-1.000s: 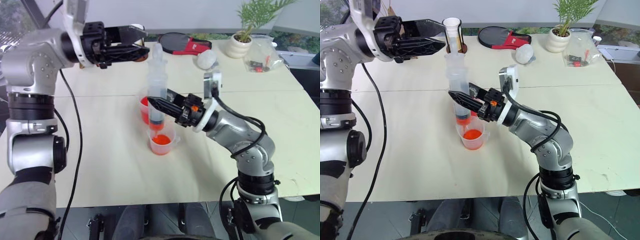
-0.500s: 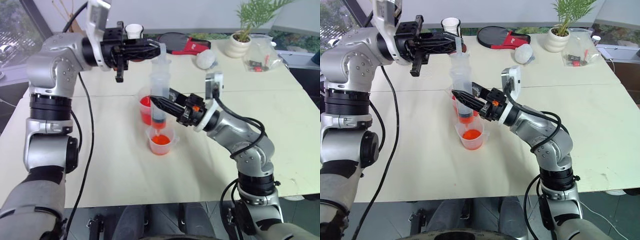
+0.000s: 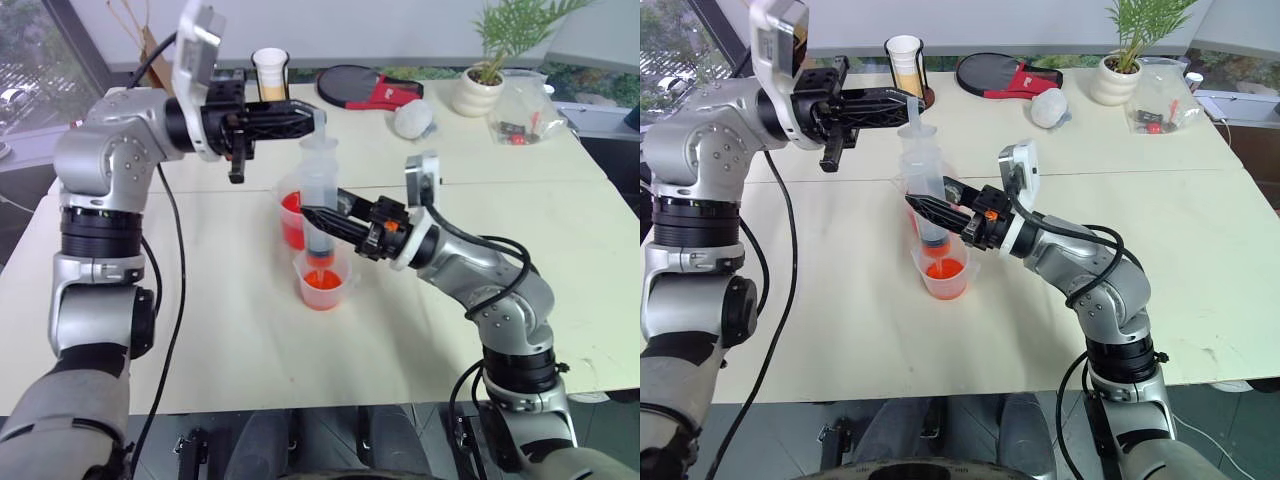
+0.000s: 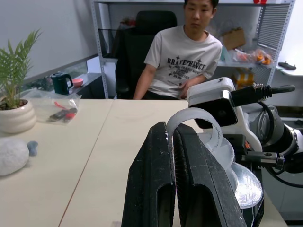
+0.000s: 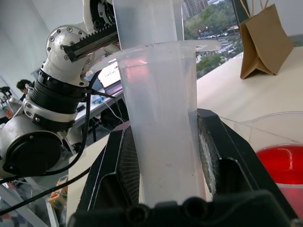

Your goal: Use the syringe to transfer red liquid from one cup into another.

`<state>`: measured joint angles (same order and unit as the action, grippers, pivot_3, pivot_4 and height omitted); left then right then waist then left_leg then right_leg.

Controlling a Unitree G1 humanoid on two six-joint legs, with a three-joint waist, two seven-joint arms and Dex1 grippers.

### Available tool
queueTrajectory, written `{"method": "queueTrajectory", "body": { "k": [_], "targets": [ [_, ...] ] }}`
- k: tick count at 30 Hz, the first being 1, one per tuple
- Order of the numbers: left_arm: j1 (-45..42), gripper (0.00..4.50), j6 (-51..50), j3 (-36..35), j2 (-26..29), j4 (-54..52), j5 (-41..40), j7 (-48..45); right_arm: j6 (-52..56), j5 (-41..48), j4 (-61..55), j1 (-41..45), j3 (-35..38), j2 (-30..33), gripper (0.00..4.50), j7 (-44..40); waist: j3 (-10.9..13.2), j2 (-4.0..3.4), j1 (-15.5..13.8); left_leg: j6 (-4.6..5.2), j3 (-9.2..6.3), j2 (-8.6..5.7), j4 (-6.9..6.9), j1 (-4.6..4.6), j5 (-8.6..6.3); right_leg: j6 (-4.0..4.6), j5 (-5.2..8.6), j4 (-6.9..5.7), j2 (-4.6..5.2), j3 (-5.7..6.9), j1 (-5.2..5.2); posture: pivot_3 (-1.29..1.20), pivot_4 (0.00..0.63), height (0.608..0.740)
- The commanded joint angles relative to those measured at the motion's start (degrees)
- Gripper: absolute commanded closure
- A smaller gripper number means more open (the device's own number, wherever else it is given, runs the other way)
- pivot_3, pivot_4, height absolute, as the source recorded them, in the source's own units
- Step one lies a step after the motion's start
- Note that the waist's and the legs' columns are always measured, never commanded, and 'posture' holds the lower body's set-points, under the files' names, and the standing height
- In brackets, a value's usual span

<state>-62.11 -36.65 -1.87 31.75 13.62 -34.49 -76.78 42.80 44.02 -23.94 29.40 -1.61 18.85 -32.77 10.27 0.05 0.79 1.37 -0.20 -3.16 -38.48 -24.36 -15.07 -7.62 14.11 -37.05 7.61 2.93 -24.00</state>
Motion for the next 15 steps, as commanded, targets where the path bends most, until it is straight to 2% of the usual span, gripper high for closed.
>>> {"method": "queueTrajectory", "body": {
  "k": [1, 15],
  "targets": [
    [2.3, 4.44, 0.0, 2.0, -0.4, -3.1, 0.0, -0.9, -2.8, 0.3, 0.1, 3.5, 3.6, 0.9, 3.14, -0.6, 0.0, 0.0, 0.1, 0.0, 0.0, 0.0, 0.0, 0.0, 0.0, 0.0, 0.0, 0.0, 0.0, 0.0, 0.0, 0.0, 0.15, 0.74],
    [6.1, 4.44, 5.8, 8.1, -0.6, -3.9, 7.4, -2.2, -3.5, -0.1, 1.2, 7.1, 4.6, 1.7, 3.14, -1.1, 0.0, 0.0, -0.1, 0.02, -0.01, 0.01, -0.12, -0.02, -0.01, 0.0, 0.0, 0.0, -0.01, 0.01, 0.04, 0.0, 0.15, 0.74]
  ]
}}
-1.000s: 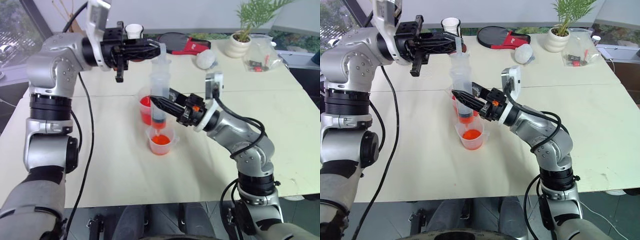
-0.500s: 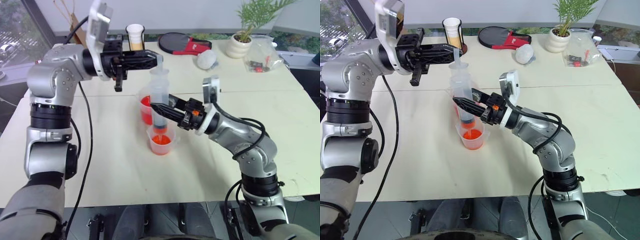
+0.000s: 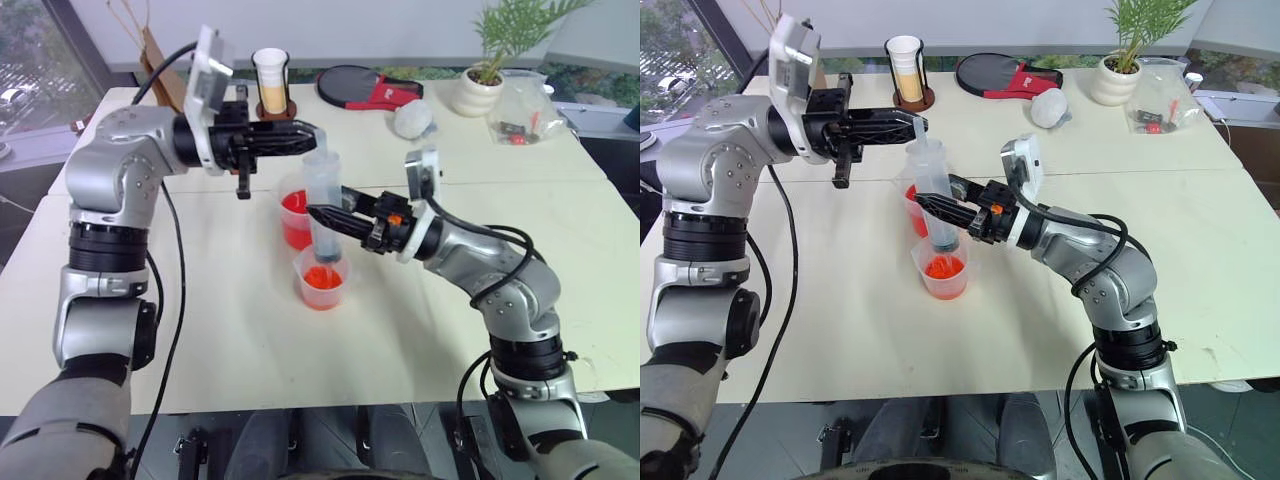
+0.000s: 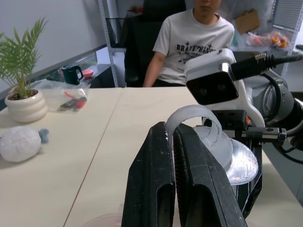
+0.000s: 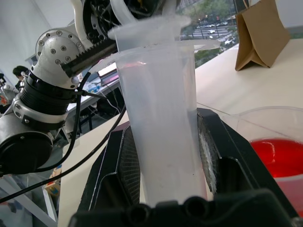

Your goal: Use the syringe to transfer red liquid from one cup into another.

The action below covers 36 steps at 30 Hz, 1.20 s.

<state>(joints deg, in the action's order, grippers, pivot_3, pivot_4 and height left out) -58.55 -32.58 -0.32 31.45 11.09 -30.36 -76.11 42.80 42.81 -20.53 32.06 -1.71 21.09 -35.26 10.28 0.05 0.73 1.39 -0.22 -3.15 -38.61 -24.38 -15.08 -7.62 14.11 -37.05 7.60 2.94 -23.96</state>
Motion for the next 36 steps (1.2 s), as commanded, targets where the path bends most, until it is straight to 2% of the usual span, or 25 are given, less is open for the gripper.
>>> {"method": "queueTrajectory", "body": {
  "k": [1, 9, 12, 18, 22, 24, 27, 29, 32, 33, 36],
  "targets": [
    [2.8, 4.44, 2.6, 7.1, -0.3, -1.1, 4.1, -2.9, -3.4, 1.2, -2.2, 4.5, 4.7, -0.6, 3.14, 1.5, 0.0, 0.0, 0.0, 0.0, 0.0, 0.0, -0.02, 0.0, 0.0, 0.0, 0.0, 0.0, 0.0, 0.0, 0.01, 0.0, 0.15, 0.74],
    [2.1, 4.44, 1.0, 4.0, -1.8, 0.7, 2.3, -1.2, -3.4, 1.2, -1.8, 4.6, 4.7, -0.3, 3.14, 0.7, 0.0, 0.0, 0.0, 0.16, -0.02, 0.0, -0.26, 0.0, -0.1, 0.0, 0.0, 0.0, 0.0, 0.01, 0.14, 0.0, 0.15, 0.74],
    [-1.7, 3.57, -4.3, -2.2, -1.3, 5.5, -2.6, 0.1, -3.0, 2.0, -2.2, 4.3, 5.1, -0.2, 3.14, 0.7, 0.0, 0.0, 0.0, 0.21, -0.05, 0.0, -0.32, 0.0, -0.12, 0.0, 0.0, 0.0, 0.0, 0.01, 0.19, 0.0, 0.15, 0.74],
    [-3.7, 0.68, -6.3, -8.0, 5.4, 12.2, -4.7, -1.0, -2.9, 2.7, -3.3, 5.0, 5.3, 0.4, 3.14, -0.1, 0.0, 0.0, 0.2, 0.35, -0.07, 0.01, -0.31, -0.01, -0.21, -0.02, 0.01, -0.02, -0.03, 0.03, 0.15, 0.0, 0.15, 0.74],
    [-0.1, 0.68, -8.6, -10.4, 11.5, 11.8, -4.9, -1.0, -3.0, 2.5, -1.5, 5.6, 7.8, 2.6, 3.14, -0.7, 0.0, -0.01, 0.3, 0.26, -0.05, 0.01, -0.3, -0.01, -0.16, -0.02, 0.01, -0.01, -0.02, 0.02, 0.15, 0.0, 0.15, 0.74],
    [2.7, 0.68, -8.8, -10.4, 13.4, 9.0, -4.5, -0.2, -0.5, 5.3, 1.7, 7.9, 11.4, 2.9, 3.14, 2.4, 0.0, -0.01, 0.3, 0.27, -0.05, 0.01, -0.31, 0.0, -0.17, -0.02, 0.01, -0.01, -0.01, 0.02, 0.17, 0.0, 0.15, 0.74],
    [7.8, 0.68, -8.5, -8.5, 15.3, 0.5, -3.6, 0.7, 8.8, 11.1, 10.5, 14.3, 18.1, 5.4, 3.14, 10.0, 0.0, -0.01, -0.3, 0.26, -0.08, 0.0, -0.38, -0.01, -0.16, -0.01, 0.01, 0.02, 0.03, 0.01, 0.25, 0.0, 0.15, 0.74],
    [11.4, 0.68, -7.4, -6.1, 16.2, -6.1, -2.3, 1.1, 17.0, 11.9, 18.0, 19.7, 19.8, 10.2, 3.14, 12.6, 0.1, 0.01, -0.8, 0.25, -0.2, -0.02, -0.43, -0.01, -0.17, 0.01, 0.01, 0.08, 0.05, -0.02, 0.33, 0.0, 0.15, 0.74],
    [16.3, 0.68, -7.4, -3.2, 16.2, -15.7, -2.2, 2.2, 28.4, 8.2, 32.1, 27.4, 18.0, 18.2, 3.14, 14.1, 0.1, -0.02, -1.3, 0.24, -0.17, -0.04, -0.4, -0.01, -0.18, 0.03, 0.01, 0.25, 0.06, -0.16, 0.34, 0.0, 0.15, 0.74],
    [17.2, 0.68, -7.8, -3.0, 15.3, -17.9, -3.0, 3.2, 31.3, 5.8, 36.4, 28.7, 15.2, 20.8, 3.14, 13.1, 0.1, -0.02, -1.4, 0.24, -0.19, -0.04, -0.36, -0.02, -0.19, 0.04, 0.01, 0.46, 0.04, -0.23, 0.35, 0.0, 0.15, 0.74],
    [19.4, 0.68, -7.0, -1.7, 13.2, -21.5, -2.5, 6.1, 37.2, 0.1, 48.3, 31.6, 9.3, 24.3, 3.14, 11.0, 0.1, 0.0, -1.1, 0.25, -0.19, -0.03, -0.14, -0.03, -0.19, 0.04, 0.01, 0.94, -0.03, -0.36, 0.47, 0.0, 0.15, 0.74]
  ]
}}
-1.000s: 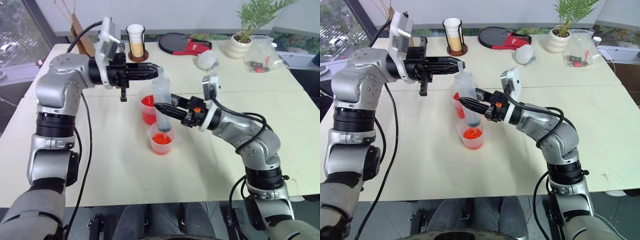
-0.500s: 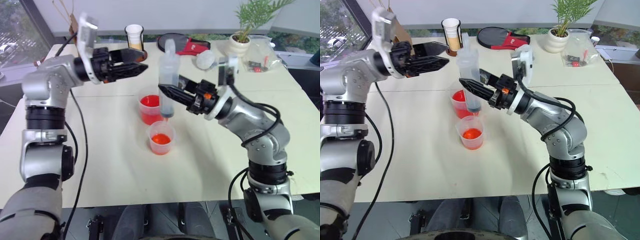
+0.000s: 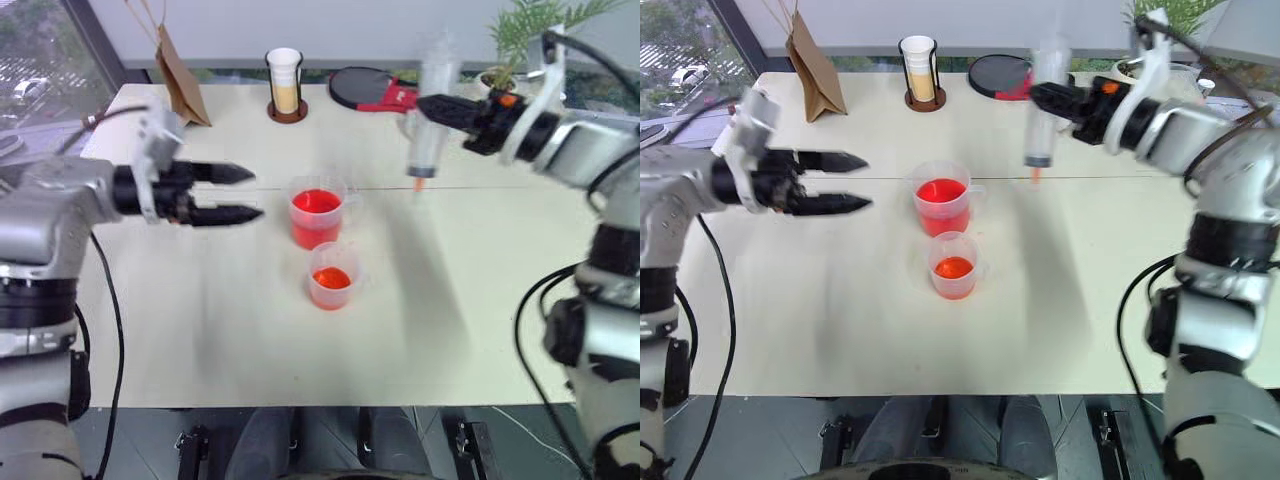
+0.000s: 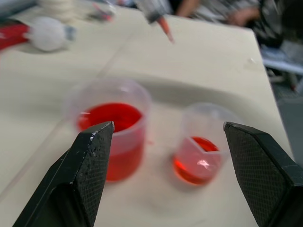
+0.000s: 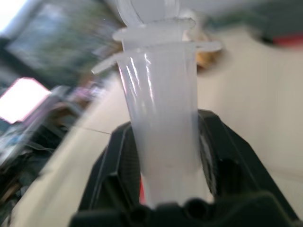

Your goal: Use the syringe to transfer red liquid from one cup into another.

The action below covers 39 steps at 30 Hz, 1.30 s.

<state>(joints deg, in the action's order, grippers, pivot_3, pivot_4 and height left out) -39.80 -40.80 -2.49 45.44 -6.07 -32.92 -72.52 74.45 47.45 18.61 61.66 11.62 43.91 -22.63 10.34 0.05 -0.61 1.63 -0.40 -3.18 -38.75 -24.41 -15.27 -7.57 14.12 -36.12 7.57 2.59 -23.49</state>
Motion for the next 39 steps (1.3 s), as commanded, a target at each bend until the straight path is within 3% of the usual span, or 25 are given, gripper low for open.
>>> {"method": "queueTrajectory", "body": {
  "k": [1, 5, 14, 20, 21, 25, 28, 30, 32, 35, 39],
  "targets": [
    [1.2, 0.68, 2.1, 1.3, -1.4, -4.9, 1.1, 3.3, 7.3, -6.7, 12.8, 2.9, -6.0, 2.0, 3.14, -1.8, 0.0, 0.0, 0.4, 0.01, 0.08, 0.0, 0.0, 0.01, -0.01, 0.0, 0.0, 0.04, 0.01, -0.03, 0.01, 0.0, 0.15, 0.74],
    [2.5, 0.68, 6.0, 4.2, -3.3, -5.8, 4.0, 5.5, 8.9, -15.3, 19.7, 4.8, -16.8, 2.9, 3.14, -4.7, 0.0, -0.09, 1.4, 0.02, 0.23, 0.0, 0.04, -0.01, 0.0, -0.02, -0.01, 0.0, 0.02, -0.06, -0.07, 0.0, 0.15, 0.74],
    [3.7, 0.68, 6.0, 5.3, -6.0, -8.1, 3.3, 7.8, 6.9, -23.2, 26.0, 4.8, -18.8, -0.5, 3.14, -8.6, 0.1, -0.14, 1.4, 0.05, 0.33, 0.0, 0.03, -0.03, -0.01, -0.05, -0.02, -0.02, -0.03, -0.04, -0.13, 0.0, 0.15, 0.74],
    [3.4, 0.62, 5.4, 4.4, -6.4, -6.0, 2.6, 8.6, 7.1, -25.4, 26.4, 5.3, -17.7, -0.8, 0.26, -10.4, 0.1, -0.14, 1.3, 0.11, 0.31, -0.02, -0.08, -0.03, -0.05, -0.05, -0.02, -0.02, -0.03, -0.04, -0.06, 0.0, 0.15, 0.74],
    [3.3, 0.62, 4.3, 3.7, -6.3, -5.5, 1.7, 8.8, 6.9, -25.5, 26.0, 5.4, -17.2, -0.5, 0.06, -10.8, 0.1, -0.14, 1.3, 0.11, 0.31, -0.02, -0.08, -0.03, -0.05, -0.05, -0.02, -0.02, -0.04, -0.04, -0.06, 0.0, 0.15, 0.74],
    [5.0, 0.62, 3.0, -1.6, -4.5, -2.8, -0.6, 10.0, 1.0, -24.8, 17.1, 4.3, -18.7, 5.1, 0.06, -19.8, 0.1, -0.22, 1.4, 0.11, 0.31, -0.02, -0.07, -0.03, -0.05, -0.05, -0.02, -0.03, -0.04, -0.04, -0.09, 0.0, 0.15, 0.74],
    [7.0, 0.62, 1.9, -7.3, -3.1, -0.6, -2.8, 11.4, -11.6, -23.0, 8.7, -1.8, -12.5, 10.8, 0.06, -27.4, 0.1, -0.23, 1.2, 0.14, 0.28, -0.02, -0.05, -0.05, -0.07, -0.08, -0.01, -0.05, -0.05, -0.03, -0.14, 0.0, 0.15, 0.74],
    [8.8, 0.62, 1.3, -9.5, -2.8, 1.0, -3.5, 12.6, -20.1, -20.1, 4.2, -8.1, -3.6, 11.9, 0.06, -30.0, 0.1, -0.2, 1.2, 0.16, 0.19, -0.01, -0.02, -0.04, -0.08, -0.09, -0.01, 0.0, -0.08, 0.0, -0.04, 0.0, 0.15, 0.74],
    [12.0, 0.62, 2.2, -10.6, -2.2, 1.9, -2.3, 13.4, -25.7, -18.1, -1.4, -17.0, 2.1, 13.6, 0.06, -35.0, 0.1, -0.18, 1.2, 0.18, 0.2, -0.01, -0.05, -0.01, -0.1, -0.1, 0.0, 0.02, -0.09, 0.0, 0.05, 0.0, 0.15, 0.74],
    [18.9, 0.62, 1.5, -13.4, -1.6, 0.5, -2.4, 15.3, -32.6, -20.1, -5.4, -30.8, 7.1, 14.0, 0.06, -34.9, 0.1, -0.16, 1.2, 0.21, 0.21, 0.0, -0.11, 0.07, -0.12, -0.1, 0.0, 0.01, -0.06, -0.01, 0.17, 0.0, 0.15, 0.74],
    [26.8, 0.62, 0.3, -15.7, -2.1, -3.7, -3.9, 18.1, -28.9, -14.7, -7.6, -41.8, 15.7, 12.1, 0.06, -35.0, 0.1, -0.2, 1.2, 0.37, 0.27, -0.01, -0.19, 0.07, -0.21, -0.09, 0.0, 0.0, 0.02, -0.08, 0.12, 0.0, 0.15, 0.74]
  ]
}}
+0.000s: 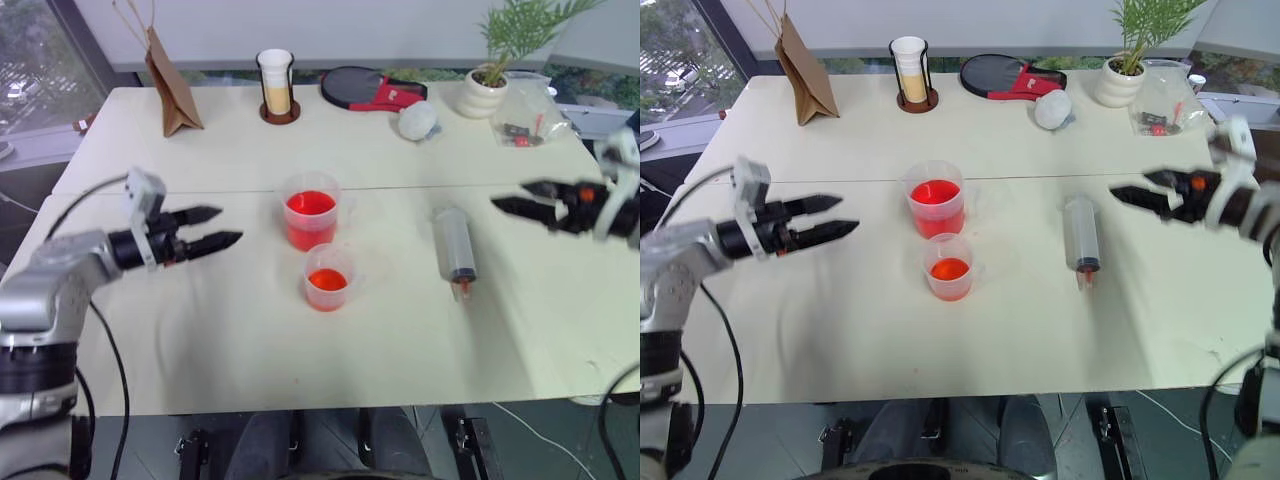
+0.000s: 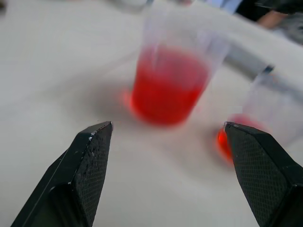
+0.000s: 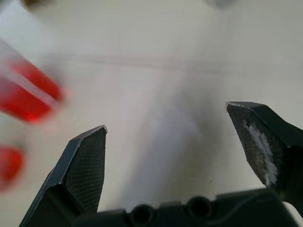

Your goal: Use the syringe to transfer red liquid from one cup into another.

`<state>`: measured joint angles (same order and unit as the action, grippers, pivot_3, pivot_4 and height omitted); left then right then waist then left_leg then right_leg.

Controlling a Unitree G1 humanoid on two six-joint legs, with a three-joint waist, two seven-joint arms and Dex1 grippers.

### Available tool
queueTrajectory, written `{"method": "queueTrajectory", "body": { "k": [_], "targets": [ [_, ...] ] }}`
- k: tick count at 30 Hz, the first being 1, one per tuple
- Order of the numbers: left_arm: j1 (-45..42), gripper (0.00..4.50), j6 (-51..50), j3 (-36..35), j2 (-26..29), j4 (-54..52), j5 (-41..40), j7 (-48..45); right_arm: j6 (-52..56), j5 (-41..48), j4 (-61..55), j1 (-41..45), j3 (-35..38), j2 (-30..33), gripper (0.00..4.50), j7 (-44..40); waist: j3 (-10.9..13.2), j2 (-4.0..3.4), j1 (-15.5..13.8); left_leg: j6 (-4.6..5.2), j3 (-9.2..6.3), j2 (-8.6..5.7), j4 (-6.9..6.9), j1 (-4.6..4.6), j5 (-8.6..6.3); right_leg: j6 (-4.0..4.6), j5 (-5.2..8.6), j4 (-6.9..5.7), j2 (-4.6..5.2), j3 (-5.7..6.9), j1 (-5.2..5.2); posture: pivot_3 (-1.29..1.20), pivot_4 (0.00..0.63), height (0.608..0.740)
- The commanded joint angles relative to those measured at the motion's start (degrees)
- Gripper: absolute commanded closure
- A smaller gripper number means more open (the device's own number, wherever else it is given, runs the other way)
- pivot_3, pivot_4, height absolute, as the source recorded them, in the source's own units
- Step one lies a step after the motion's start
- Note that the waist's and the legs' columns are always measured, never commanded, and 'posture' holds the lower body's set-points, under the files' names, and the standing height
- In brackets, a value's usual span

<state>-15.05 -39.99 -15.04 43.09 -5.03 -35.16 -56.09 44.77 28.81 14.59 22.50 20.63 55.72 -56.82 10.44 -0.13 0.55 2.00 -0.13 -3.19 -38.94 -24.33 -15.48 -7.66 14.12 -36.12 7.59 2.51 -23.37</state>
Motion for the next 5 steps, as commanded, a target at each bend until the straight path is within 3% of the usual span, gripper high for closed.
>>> {"method": "queueTrajectory", "body": {
  "k": [1, 5],
  "targets": [
    [3.5, 0.62, -0.6, -3.1, 0.1, -5.6, -1.9, 2.0, -0.2, 3.6, -3.7, -4.9, 7.2, 0.4, 0.06, -1.4, 0.0, -0.03, 0.0, 0.03, 0.0, 0.0, 0.01, -0.01, -0.02, 0.0, 0.0, 0.02, 0.01, -0.02, -0.02, 0.0, 0.15, 0.74],
    [6.5, 0.62, 0.5, -1.3, -1.5, -5.7, -1.0, 3.0, 1.8, 4.2, -3.6, -7.8, 5.7, -0.1, 0.06, -2.0, 0.0, -0.05, -0.1, 0.08, -0.04, 0.01, 0.01, 0.15, -0.08, 0.02, 0.0, 0.02, 0.03, -0.13, 0.11, 0.0, 0.15, 0.74]
  ]
}}
